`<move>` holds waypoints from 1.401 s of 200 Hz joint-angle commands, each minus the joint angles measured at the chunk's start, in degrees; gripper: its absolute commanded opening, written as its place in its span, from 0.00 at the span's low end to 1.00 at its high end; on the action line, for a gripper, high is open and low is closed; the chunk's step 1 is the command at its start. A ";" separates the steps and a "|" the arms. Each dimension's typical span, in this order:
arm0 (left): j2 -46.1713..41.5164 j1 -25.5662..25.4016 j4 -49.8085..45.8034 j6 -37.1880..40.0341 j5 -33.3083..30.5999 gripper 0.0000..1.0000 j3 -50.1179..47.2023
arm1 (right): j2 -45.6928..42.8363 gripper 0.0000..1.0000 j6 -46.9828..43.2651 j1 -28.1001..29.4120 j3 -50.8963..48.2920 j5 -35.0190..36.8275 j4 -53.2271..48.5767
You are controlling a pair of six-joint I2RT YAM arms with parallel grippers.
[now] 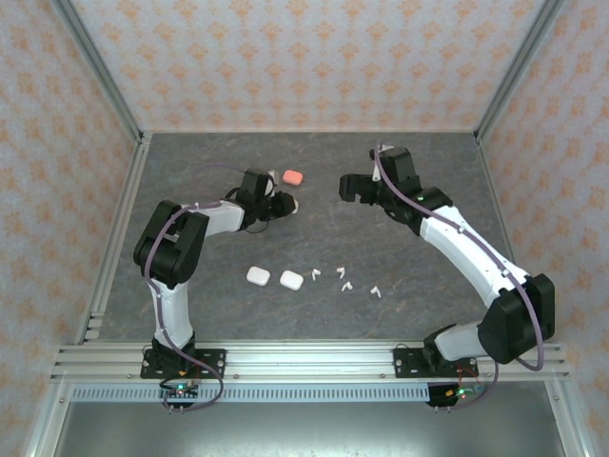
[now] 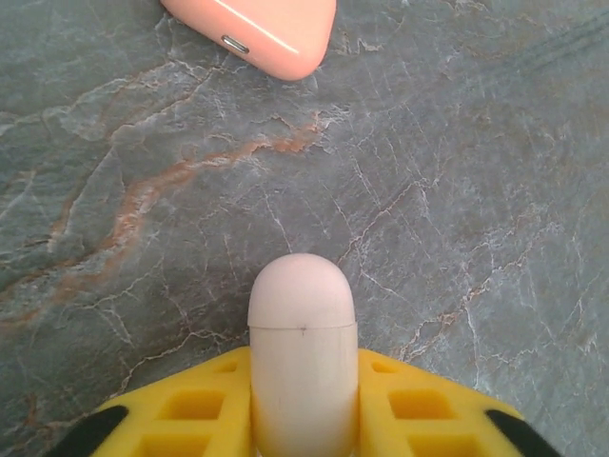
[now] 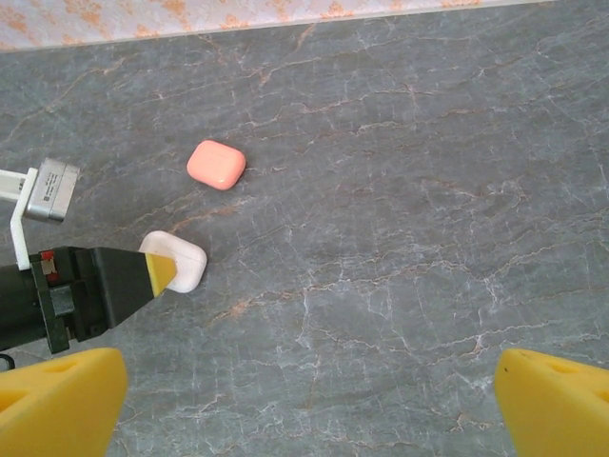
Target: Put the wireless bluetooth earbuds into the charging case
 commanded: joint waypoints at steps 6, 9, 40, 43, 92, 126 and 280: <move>-0.01 0.26 -1.52 2.37 -1.85 0.37 1.52 | 0.27 0.99 0.47 -0.27 2.59 -0.13 -0.77; -0.01 0.29 -1.72 2.65 -1.97 0.38 1.47 | 0.23 0.99 0.46 -0.29 2.66 -0.16 -0.75; -2.17 0.35 -1.61 3.72 -4.64 0.53 -0.13 | 0.27 0.99 0.83 -0.34 3.31 -1.74 -0.40; -2.48 0.35 -1.91 4.02 -4.96 0.53 -0.20 | 0.19 0.99 0.84 -0.30 3.32 -1.85 -0.40; -13.22 0.66 -0.93 6.82 -9.90 0.65 -5.47 | -5.72 0.99 2.22 -0.62 -2.40 -1.96 4.63; -23.89 0.62 -0.31 8.61 -14.60 0.69 -10.91 | -10.97 0.99 3.23 -1.22 -9.50 -2.83 9.57; -54.70 4.00 -2.54 7.67 -27.39 0.94 -27.18 | 3.06 1.00 -18.99 27.92 -4.31 -4.37 -12.03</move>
